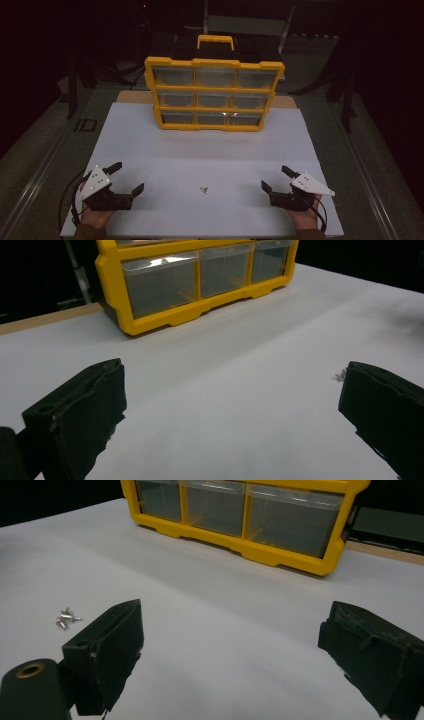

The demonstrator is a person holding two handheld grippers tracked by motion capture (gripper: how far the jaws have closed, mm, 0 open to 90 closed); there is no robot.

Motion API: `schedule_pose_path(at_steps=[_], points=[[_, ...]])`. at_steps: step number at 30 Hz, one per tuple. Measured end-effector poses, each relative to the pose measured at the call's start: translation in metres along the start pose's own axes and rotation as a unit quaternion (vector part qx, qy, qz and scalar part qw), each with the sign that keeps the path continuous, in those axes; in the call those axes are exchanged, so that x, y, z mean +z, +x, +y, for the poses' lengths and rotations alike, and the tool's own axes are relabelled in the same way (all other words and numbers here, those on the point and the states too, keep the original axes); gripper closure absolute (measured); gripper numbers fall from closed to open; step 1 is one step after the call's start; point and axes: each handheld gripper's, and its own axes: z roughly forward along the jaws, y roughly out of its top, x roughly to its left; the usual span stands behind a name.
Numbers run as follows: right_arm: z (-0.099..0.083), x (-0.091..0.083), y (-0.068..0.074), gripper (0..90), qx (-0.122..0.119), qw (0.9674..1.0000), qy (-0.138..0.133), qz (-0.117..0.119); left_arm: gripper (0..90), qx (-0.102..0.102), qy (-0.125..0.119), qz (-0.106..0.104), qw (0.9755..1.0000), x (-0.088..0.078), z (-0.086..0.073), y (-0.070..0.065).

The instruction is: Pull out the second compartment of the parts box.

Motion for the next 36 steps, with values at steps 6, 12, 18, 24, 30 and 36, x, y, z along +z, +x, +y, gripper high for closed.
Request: schedule_pose_path(at_steps=[6,12,18,24,30,36], points=[[0.004,0.004,0.007,8.9,0.006,0.9999,0.003,0.012,0.0,0.003,0.001,0.004,1.0000,0.000,0.000,-0.001],[0.010,0.007,0.011,8.8,0.004,0.9999,0.009,0.011,0.0,0.005,0.005,0.008,0.9999,0.003,-0.001,-0.002],[0.025,0.013,0.019,8.9,-0.002,0.9997,0.014,0.019,0.0,0.008,0.007,0.012,0.9999,0.005,-0.001,-0.003],[0.041,0.027,0.026,8.8,-0.010,0.9992,0.017,0.034,0.0,0.006,0.004,0.013,0.9999,0.004,-0.001,-0.002],[0.055,0.039,0.035,8.8,-0.026,0.9986,0.016,0.044,0.0,0.009,0.004,0.013,0.9999,0.004,-0.001,-0.002],[0.066,0.050,0.039,8.9,-0.029,0.9984,0.018,0.046,0.0,0.008,0.002,0.013,0.9999,0.003,-0.001,-0.003]])
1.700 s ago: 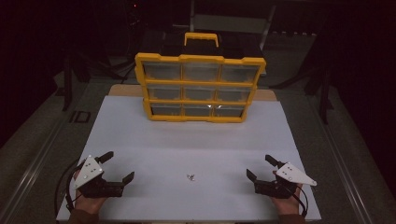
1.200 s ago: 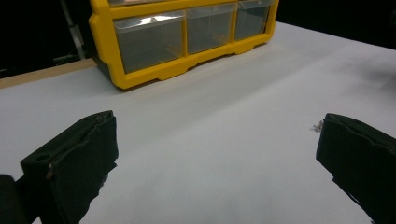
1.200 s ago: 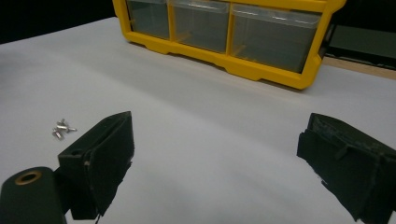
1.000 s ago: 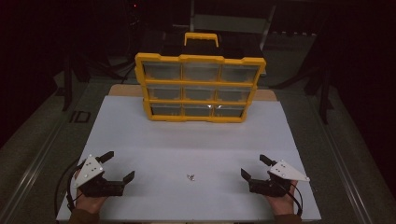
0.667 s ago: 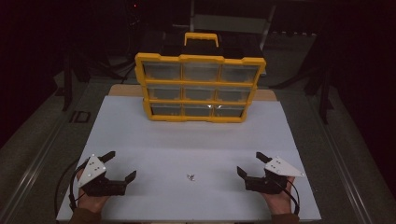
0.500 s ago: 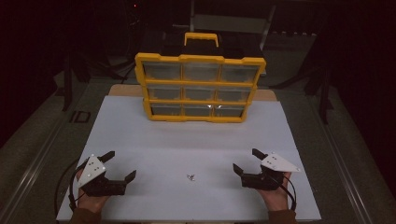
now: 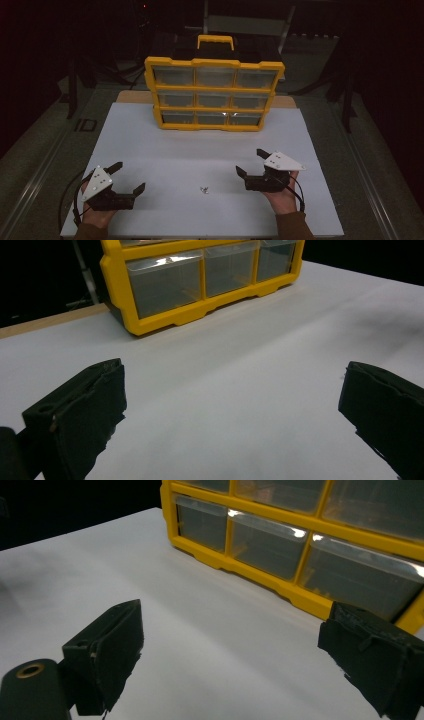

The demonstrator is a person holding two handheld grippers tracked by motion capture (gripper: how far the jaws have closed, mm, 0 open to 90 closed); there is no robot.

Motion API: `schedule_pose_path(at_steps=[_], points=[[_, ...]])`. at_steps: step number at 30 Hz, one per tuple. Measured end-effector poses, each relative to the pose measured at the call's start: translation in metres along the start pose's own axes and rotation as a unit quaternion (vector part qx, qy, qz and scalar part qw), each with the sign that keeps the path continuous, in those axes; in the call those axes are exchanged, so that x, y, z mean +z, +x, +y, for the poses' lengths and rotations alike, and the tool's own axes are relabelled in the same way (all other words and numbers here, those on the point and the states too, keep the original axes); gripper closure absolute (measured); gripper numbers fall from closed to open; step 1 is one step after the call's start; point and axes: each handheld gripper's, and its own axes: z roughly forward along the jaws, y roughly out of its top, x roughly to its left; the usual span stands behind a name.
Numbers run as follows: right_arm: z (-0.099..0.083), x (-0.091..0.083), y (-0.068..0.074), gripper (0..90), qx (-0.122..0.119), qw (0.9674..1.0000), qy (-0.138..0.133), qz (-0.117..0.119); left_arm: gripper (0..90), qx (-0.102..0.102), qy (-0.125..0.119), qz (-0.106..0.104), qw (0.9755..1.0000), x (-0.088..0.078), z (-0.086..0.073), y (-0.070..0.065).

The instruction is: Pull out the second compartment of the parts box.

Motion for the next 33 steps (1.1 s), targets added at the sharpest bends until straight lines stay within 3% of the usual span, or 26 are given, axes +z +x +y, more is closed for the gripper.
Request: schedule_pose_path(at_steps=[19,33], points=[[0.047,0.029,0.008,8.9,-0.026,0.9994,-0.019,0.014,0.0,0.005,-0.006,0.009,0.9999,-0.002,0.001,-0.001],[0.078,0.051,0.009,8.9,-0.043,0.9984,-0.034,0.008,0.0,0.007,-0.009,0.008,0.9999,-0.003,0.001,-0.001]])
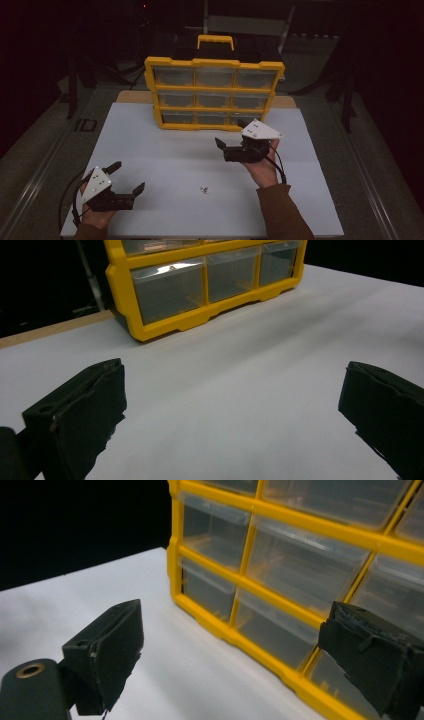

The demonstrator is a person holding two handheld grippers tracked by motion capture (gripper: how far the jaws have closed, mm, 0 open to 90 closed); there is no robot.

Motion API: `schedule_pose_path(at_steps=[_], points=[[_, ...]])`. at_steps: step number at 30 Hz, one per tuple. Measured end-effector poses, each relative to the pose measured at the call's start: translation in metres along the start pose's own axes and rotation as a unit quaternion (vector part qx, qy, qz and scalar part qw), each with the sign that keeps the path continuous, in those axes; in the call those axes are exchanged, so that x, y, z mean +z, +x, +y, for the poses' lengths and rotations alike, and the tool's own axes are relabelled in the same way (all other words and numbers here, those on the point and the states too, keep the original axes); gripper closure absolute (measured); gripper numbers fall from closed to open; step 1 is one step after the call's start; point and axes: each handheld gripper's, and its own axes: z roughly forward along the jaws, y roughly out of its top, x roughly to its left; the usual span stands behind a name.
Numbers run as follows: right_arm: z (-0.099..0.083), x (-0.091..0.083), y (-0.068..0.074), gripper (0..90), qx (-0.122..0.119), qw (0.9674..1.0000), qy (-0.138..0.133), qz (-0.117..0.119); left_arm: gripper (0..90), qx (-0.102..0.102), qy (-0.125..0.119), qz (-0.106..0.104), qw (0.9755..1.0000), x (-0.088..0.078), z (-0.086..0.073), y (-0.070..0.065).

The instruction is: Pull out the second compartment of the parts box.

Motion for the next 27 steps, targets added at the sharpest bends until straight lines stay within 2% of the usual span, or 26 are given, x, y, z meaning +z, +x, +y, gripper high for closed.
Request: schedule_pose_path(at_steps=[14,27], points=[[0.030,0.021,-0.009,8.9,-0.003,0.9999,-0.014,-0.007,0.0,-0.002,-0.003,-0.001,1.0000,-0.001,0.000,0.001],[0.041,0.045,-0.020,8.8,0.000,0.9999,-0.017,0.000,0.0,-0.004,-0.003,-0.003,1.0000,-0.001,0.000,0.001]])
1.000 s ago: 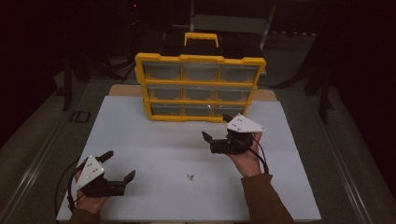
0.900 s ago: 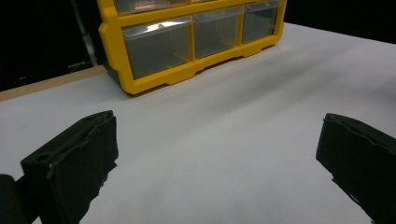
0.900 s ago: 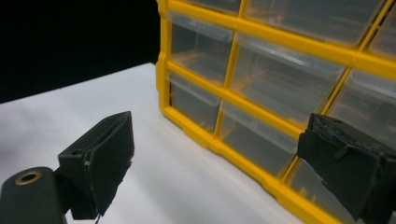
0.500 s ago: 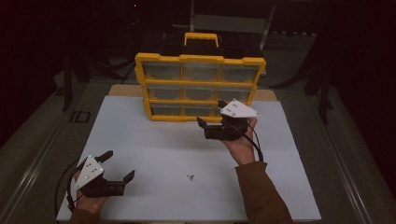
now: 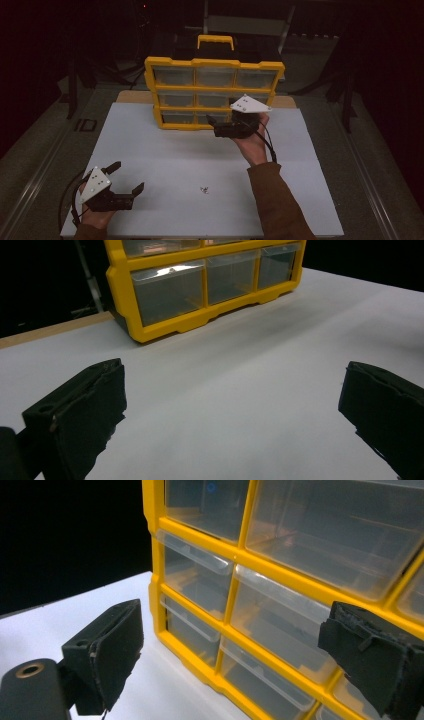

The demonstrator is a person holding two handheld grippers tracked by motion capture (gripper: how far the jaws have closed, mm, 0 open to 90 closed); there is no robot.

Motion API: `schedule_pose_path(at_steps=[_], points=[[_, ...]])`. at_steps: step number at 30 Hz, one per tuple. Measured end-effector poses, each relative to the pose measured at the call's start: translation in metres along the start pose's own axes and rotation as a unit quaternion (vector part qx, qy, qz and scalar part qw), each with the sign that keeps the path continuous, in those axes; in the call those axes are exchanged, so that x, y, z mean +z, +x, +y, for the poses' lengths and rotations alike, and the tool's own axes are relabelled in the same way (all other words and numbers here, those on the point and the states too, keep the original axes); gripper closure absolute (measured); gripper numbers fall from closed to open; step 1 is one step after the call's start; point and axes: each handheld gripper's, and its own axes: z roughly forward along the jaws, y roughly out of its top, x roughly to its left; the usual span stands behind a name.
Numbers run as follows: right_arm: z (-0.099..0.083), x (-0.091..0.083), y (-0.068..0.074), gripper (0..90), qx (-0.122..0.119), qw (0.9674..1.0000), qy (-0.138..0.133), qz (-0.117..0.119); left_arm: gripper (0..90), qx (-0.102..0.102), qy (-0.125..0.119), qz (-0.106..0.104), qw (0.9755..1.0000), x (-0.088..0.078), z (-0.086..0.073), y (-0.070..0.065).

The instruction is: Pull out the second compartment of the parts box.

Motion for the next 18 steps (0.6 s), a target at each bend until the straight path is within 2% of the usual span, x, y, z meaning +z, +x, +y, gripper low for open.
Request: schedule_pose_path(at_steps=[4,8,13,18], points=[[0.006,0.006,-0.002,8.8,0.001,0.9999,-0.009,0.005,0.0,0.000,0.000,0.000,1.0000,0.000,0.000,0.000],[0.009,0.012,-0.003,8.9,-0.003,1.0000,-0.003,0.001,0.0,0.000,0.000,-0.001,1.0000,0.000,0.000,0.000],[0.008,0.027,-0.007,8.8,-0.003,0.9997,0.021,-0.009,0.0,-0.001,0.000,-0.001,1.0000,0.000,0.000,0.000],[0.002,0.036,-0.012,8.9,-0.008,0.9993,0.030,-0.018,0.0,0.000,0.000,-0.004,1.0000,0.001,0.000,0.000]])
